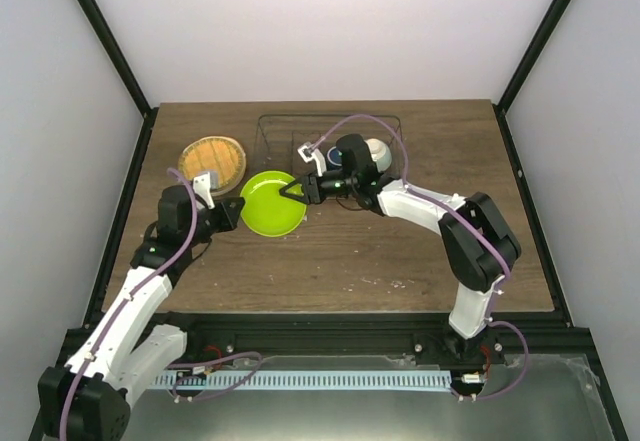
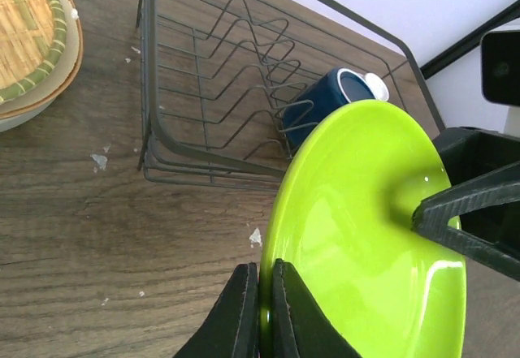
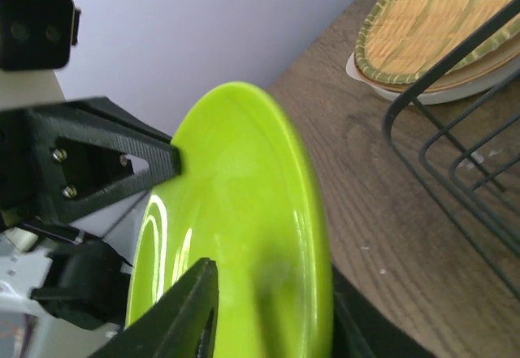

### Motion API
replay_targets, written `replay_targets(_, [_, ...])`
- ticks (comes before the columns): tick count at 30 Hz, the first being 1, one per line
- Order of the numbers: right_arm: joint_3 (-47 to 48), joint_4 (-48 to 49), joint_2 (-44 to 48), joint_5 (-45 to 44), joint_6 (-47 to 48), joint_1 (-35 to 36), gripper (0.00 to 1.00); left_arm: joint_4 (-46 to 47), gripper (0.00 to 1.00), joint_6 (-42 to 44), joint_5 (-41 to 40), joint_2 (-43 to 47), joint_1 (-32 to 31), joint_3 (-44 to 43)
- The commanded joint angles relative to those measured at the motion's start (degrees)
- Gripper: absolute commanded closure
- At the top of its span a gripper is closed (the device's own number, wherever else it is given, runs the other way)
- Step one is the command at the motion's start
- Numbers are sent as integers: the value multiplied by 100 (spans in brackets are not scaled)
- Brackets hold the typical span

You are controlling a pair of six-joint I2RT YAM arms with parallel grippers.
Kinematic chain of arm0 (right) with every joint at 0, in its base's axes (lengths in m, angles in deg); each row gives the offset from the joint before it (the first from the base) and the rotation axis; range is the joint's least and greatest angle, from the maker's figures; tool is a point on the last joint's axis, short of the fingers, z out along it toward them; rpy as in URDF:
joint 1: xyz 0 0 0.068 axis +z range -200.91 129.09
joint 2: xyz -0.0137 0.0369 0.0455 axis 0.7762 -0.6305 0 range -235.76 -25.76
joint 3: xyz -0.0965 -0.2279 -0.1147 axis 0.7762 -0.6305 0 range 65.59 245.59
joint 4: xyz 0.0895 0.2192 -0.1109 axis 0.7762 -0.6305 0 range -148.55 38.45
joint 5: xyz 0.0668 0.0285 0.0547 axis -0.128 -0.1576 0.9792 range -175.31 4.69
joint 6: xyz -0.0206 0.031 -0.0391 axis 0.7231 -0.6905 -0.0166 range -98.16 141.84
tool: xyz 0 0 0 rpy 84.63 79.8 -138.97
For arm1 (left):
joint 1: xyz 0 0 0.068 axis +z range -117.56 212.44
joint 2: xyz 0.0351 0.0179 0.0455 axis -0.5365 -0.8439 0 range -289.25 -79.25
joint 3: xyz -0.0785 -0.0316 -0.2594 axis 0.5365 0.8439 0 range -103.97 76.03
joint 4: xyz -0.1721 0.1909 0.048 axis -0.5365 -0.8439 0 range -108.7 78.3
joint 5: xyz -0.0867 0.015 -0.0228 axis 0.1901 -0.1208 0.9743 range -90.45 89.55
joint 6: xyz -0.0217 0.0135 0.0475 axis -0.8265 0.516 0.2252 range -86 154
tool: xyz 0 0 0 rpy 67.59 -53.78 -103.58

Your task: Load the mixed dishes into the dish rack

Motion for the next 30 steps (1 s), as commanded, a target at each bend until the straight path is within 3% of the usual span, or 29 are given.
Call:
replay_targets(1, [280,-222,-37,50,203,69,73,260,100,-82,-34,-24,-26,28])
replay_targets(5, [373,-673,37,-152,561,69,87,270,100,-66,-69,-43,-37,22])
replay_targets(12, [657,-1553,141,-754,1257,69,99,240,99,-28,-109,-74,-36,3])
replay_targets(16, [981,-2120,178,-1282,1813,62,99,217,81,-5,-149,-71,-37,-2])
replay_targets(25, [1902,-2486,448,-2447,3317,-34,99,-27,23,140,-238,-8,-36,-164])
replay_targets(30, [1481,-1512,818,-2416,4397,-168,99,-151,15,218,-269,90,-40,-225])
